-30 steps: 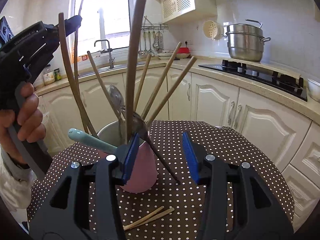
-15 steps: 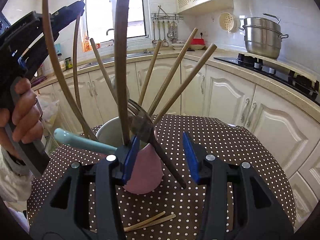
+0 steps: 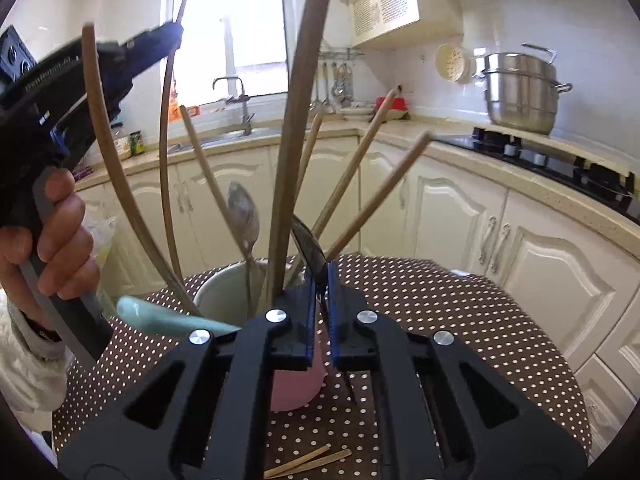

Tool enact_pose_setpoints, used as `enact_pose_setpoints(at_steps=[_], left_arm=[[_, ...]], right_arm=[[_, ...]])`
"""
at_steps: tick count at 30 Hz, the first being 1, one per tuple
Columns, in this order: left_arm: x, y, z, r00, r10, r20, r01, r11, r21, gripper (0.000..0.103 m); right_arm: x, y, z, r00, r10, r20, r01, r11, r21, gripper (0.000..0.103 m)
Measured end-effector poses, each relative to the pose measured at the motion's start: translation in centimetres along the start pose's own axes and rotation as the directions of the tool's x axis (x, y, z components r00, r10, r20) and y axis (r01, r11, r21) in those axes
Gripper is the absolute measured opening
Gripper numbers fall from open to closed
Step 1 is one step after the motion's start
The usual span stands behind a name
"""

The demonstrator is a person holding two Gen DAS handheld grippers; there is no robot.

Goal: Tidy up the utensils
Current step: 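Lower the spoon and chopstick into the pink cup and open both tools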

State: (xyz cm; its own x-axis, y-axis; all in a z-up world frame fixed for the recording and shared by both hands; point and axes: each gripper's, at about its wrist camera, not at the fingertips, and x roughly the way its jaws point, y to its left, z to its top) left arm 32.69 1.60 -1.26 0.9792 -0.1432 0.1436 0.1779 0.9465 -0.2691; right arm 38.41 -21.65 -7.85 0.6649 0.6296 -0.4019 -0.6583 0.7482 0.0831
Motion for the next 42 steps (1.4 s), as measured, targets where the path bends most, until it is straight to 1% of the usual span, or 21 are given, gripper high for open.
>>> enact_pose_setpoints(at_steps=[2, 6, 9, 10, 12, 14, 18, 22, 26, 27, 28, 29, 30, 32, 38, 42], left_arm=[[0.3, -0.1, 0.1, 1.000, -0.003, 0.005, 0.003, 1.000, 0.001, 0.006], [0.8, -0.3, 0.1, 1.000, -0.007, 0.016, 0.007, 1.000, -0.002, 0.006], [1.1, -0.3, 0.0, 1.000, -0.004, 0.024, 0.004, 1.000, -0.004, 0.006], [1.2, -0.3, 0.0, 1.000, -0.001, 0.025, 0.001, 1.000, -0.001, 0.006], [1.5, -0.2, -0.2, 1.000, 0.005, 0.018, -0.005, 1.000, 0.001, 0.006], [1.7, 0.0, -0.4, 1.000, 0.009, 0.012, -0.009, 1.000, 0.000, 0.006], [2.0, 0.1, -1.1, 1.000, 0.007, -0.017, -0.007, 1.000, 0.011, 0.006], [2.2, -0.1, -1.7, 0.999, -0.001, -0.043, 0.002, 1.000, 0.025, 0.006], [2.2, -0.3, -2.0, 0.997, -0.018, -0.069, 0.020, 0.999, 0.034, 0.007], [2.2, -0.4, -2.1, 0.997, -0.020, -0.080, 0.024, 0.999, 0.041, 0.010], [2.2, -0.4, -2.1, 0.996, -0.022, -0.088, 0.026, 0.999, 0.043, 0.016], [2.2, -0.4, -2.2, 0.995, -0.023, -0.094, 0.027, 0.999, 0.043, 0.039], [2.1, -0.4, -2.2, 0.995, -0.018, -0.100, 0.023, 0.999, 0.040, 0.049], [1.8, -0.3, -2.3, 0.994, -0.021, -0.110, 0.025, 0.999, 0.038, 0.049], [1.2, -0.6, -2.2, 0.989, 0.007, -0.149, 0.002, 0.998, 0.060, 0.049], [0.8, -1.1, -2.1, 0.984, 0.035, -0.176, -0.018, 0.995, 0.099, 0.049]], right_arm=[[-1.2, -0.4, 0.5, 0.999, -0.022, 0.030, 0.021, 0.999, 0.029, 0.005], [-4.1, -0.9, 2.2, 0.990, -0.041, 0.132, 0.031, 0.996, 0.078, 0.005], [-6.0, -0.8, 3.9, 0.973, -0.032, 0.228, 0.006, 0.994, 0.113, 0.005], [-6.5, -0.7, 4.5, 0.964, -0.026, 0.263, -0.006, 0.993, 0.121, 0.005], [-6.8, -0.6, 5.4, 0.953, 0.000, 0.301, -0.048, 0.987, 0.151, 0.005], [-6.6, -0.7, 6.0, 0.947, 0.033, 0.318, -0.092, 0.981, 0.173, 0.005], [-5.5, -0.5, 6.3, 0.949, 0.082, 0.303, -0.149, 0.967, 0.206, 0.005], [-4.5, -0.4, 5.9, 0.958, 0.104, 0.269, -0.168, 0.958, 0.230, 0.006], [-3.9, -0.8, 5.2, 0.965, 0.106, 0.241, -0.168, 0.953, 0.253, 0.006], [-3.8, -0.8, 5.1, 0.967, 0.105, 0.233, -0.165, 0.952, 0.257, 0.006], [-3.7, -0.8, 5.0, 0.970, 0.101, 0.221, -0.159, 0.952, 0.261, 0.006], [-3.5, -0.8, 4.9, 0.971, 0.102, 0.214, -0.158, 0.952, 0.264, 0.006], [-3.4, -0.7, 4.8, 0.973, 0.101, 0.205, -0.155, 0.951, 0.267, 0.006], [-3.2, -0.6, 4.5, 0.978, 0.088, 0.189, -0.138, 0.953, 0.270, 0.006], [-3.5, -0.1, 4.1, 0.982, 0.066, 0.179, -0.114, 0.955, 0.274, 0.006], [-3.7, 0.4, 4.1, 0.984, 0.046, 0.174, -0.092, 0.958, 0.270, 0.006]])
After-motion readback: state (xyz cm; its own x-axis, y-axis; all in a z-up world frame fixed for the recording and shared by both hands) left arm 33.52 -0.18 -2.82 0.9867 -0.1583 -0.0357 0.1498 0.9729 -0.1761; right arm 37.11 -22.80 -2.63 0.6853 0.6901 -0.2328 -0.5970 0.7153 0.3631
